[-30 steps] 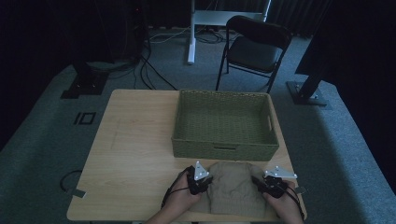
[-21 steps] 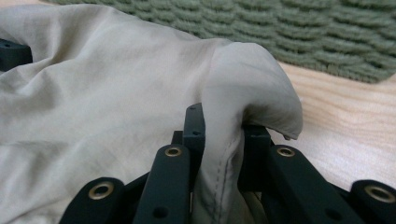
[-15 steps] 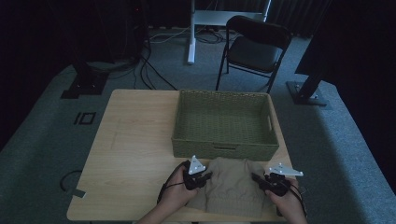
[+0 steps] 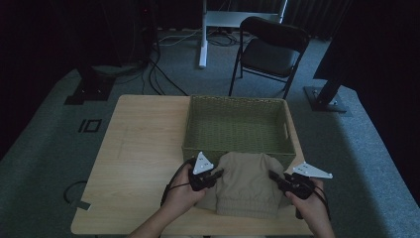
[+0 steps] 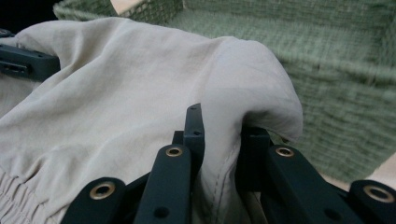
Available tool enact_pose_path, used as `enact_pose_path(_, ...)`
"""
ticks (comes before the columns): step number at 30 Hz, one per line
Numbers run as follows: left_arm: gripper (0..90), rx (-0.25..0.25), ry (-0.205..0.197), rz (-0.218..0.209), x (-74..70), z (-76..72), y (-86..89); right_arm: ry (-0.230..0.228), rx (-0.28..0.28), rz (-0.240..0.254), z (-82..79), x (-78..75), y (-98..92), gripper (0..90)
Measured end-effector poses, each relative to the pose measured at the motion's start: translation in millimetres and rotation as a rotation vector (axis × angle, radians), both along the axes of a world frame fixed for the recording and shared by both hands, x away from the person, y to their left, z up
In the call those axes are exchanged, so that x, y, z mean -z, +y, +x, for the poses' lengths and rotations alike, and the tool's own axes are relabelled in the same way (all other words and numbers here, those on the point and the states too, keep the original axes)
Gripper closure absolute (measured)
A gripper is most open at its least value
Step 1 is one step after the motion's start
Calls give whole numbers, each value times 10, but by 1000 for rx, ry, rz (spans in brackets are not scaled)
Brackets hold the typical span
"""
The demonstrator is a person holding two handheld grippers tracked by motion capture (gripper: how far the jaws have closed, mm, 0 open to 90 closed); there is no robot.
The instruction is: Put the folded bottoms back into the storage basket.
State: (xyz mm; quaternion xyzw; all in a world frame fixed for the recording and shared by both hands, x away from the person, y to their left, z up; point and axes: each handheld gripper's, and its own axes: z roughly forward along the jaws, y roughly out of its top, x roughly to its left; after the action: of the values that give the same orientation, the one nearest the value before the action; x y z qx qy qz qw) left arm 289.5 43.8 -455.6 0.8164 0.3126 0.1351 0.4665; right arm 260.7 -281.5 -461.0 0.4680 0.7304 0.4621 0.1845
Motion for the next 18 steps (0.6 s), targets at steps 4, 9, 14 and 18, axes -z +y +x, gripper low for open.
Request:
enact_pose_path(4, 801, 3, -25, 3, -141, 40, 12, -29, -4, -3, 39, -137, 12, 776)
enact_pose_path(9, 800, 0, -49, -9, -304, 125, 38, -53, -3, 10, 112, -286, 21, 776)
enact_pose_path(14, 800, -2, -65, -19, -435, 219, 42, -69, 2, 23, 201, -413, 25, 775)
enact_pose_path(18, 800, -2, -76, -27, -533, 286, 44, -86, 1, 16, 260, -502, 26, 775)
